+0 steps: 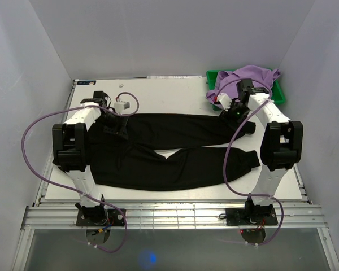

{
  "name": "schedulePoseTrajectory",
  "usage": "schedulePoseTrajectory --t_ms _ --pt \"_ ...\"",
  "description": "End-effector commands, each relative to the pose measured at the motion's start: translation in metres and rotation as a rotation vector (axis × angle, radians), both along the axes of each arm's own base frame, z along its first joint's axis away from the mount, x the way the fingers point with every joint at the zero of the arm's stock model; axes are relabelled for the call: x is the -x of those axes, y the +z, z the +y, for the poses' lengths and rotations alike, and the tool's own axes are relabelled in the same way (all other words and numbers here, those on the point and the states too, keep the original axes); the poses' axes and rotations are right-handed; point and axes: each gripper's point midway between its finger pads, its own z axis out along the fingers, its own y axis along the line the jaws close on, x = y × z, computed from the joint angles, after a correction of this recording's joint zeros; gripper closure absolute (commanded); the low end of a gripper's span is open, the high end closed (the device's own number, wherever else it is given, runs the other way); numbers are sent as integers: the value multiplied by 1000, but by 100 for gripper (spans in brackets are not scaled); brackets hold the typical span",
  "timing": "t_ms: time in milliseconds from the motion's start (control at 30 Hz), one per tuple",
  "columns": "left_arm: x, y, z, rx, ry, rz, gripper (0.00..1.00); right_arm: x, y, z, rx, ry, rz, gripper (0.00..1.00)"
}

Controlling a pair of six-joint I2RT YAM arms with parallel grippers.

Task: Fold and stack the trousers
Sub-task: Flatten the trousers out

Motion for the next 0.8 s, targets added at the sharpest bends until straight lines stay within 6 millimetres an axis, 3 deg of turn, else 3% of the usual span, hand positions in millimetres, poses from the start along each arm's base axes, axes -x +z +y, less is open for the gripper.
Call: schedulePoseTrajectory --t_ms 0,200,333,433,567,633,767 --pt "-27 34 12 9 39 -120 22 -3 -30 24 -67 -27 85 21" --pt "-32 9 17 -12 35 -60 23 -4 -68 8 21 -58 107 32" --pt "-19 -13 19 -24 22 -6 25 29 -93 -18 95 -60 175 49" --pt "-4 -28 19 -22 4 37 28 44 -92 -41 97 -95 196 54" --pt "18 -37 9 15 -43 80 32 77 -88 -67 77 -106 235 54" --pt "27 -35 1 50 -64 87 33 83 -81 -69 56 -112 243 44" --pt "19 -13 -10 105 -69 39 27 68 -55 -58 -13 -117 223 31"
